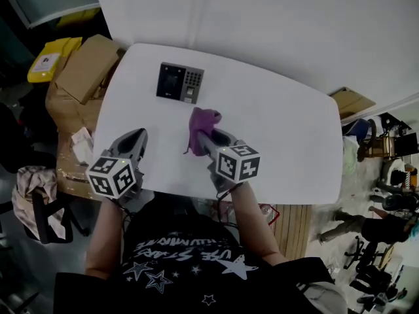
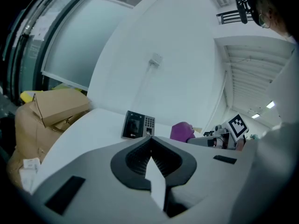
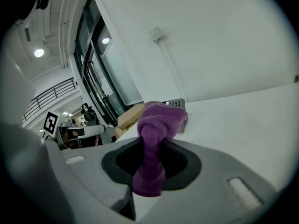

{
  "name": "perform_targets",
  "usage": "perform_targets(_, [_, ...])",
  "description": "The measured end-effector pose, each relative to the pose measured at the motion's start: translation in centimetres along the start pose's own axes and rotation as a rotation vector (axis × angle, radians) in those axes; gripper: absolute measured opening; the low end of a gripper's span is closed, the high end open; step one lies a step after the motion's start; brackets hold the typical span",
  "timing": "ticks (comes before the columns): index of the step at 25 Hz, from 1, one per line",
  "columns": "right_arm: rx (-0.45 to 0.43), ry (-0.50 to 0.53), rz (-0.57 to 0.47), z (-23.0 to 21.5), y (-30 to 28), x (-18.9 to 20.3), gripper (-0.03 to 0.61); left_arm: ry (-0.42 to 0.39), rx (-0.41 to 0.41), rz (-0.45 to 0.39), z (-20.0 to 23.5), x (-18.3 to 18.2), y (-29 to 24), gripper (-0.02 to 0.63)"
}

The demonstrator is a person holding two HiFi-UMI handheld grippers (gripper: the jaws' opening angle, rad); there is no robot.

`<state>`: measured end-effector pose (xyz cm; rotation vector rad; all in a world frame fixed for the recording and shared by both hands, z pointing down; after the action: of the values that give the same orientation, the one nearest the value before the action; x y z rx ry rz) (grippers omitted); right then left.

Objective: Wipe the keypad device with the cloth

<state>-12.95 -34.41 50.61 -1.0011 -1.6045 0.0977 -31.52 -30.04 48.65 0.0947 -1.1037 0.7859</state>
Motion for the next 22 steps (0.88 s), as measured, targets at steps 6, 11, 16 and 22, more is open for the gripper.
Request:
perform_targets(6, [0.038, -0.012, -0.004, 1.4, -3.1, -2.3, 0.100, 0.001, 0.040, 0.012, 3.8, -2.6, -0.6, 0.006])
perform_targets(11, [0.066, 0.003, -0.012, 2.3, -5.3, -4.4, 0.100, -0.002, 0.081, 0.010, 6.1, -4.6, -1.6, 0.006])
perform_targets(16, [0.072, 0.021, -0.006, 3.4, -8.5, -6.4, 0.100, 0.002, 0.100, 0.013, 8.9, -6.4, -2.5, 0.006])
perform_targets(22, [0.081, 0.035, 0.012, 4.1, -11.5, -7.4, 0.100, 0.015, 0.123, 0.034, 11.1, -7.0, -3.6, 0.006])
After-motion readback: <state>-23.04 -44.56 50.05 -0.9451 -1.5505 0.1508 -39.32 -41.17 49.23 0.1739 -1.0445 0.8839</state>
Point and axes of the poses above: the fingertips, and each gripper's own axes: y backward along the fingers, z to its left, x out of its underside, the point moved 2 cm from there along y, backward along the fingers, and after that the axes turned 11 degrees about x, right-handed, at the moved point
